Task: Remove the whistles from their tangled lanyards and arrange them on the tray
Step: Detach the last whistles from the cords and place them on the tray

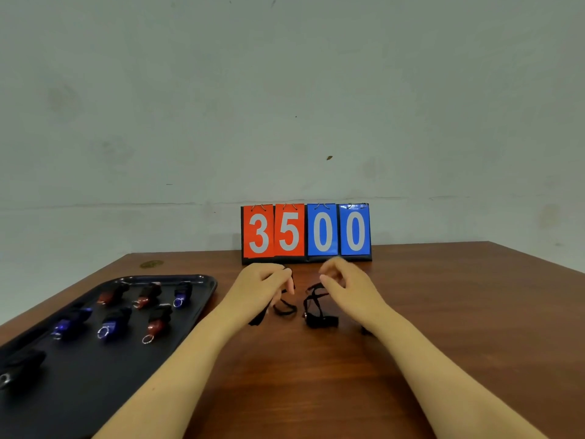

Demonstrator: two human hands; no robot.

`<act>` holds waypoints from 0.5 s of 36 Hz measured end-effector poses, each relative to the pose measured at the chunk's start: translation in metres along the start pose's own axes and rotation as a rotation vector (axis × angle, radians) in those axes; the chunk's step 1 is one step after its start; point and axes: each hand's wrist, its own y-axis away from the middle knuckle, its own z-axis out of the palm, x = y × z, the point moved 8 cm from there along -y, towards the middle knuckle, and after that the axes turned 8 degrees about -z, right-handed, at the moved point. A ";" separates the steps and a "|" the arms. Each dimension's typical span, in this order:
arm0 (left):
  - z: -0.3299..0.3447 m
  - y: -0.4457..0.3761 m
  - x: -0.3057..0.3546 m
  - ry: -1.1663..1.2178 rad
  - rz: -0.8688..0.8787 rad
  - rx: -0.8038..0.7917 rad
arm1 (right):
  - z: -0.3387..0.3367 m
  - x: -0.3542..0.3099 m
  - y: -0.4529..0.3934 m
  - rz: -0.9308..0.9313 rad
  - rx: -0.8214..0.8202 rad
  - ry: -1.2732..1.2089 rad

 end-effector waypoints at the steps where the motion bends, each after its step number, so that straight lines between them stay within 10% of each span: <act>1: 0.002 0.000 0.000 0.011 0.009 -0.023 | -0.003 -0.001 0.000 0.000 0.046 0.016; 6: 0.012 0.003 0.005 0.118 0.046 -0.106 | 0.010 -0.021 0.002 0.033 -0.018 -0.471; 18: -0.001 0.004 0.013 0.300 0.128 -0.008 | 0.035 -0.032 0.000 0.101 -0.052 -0.666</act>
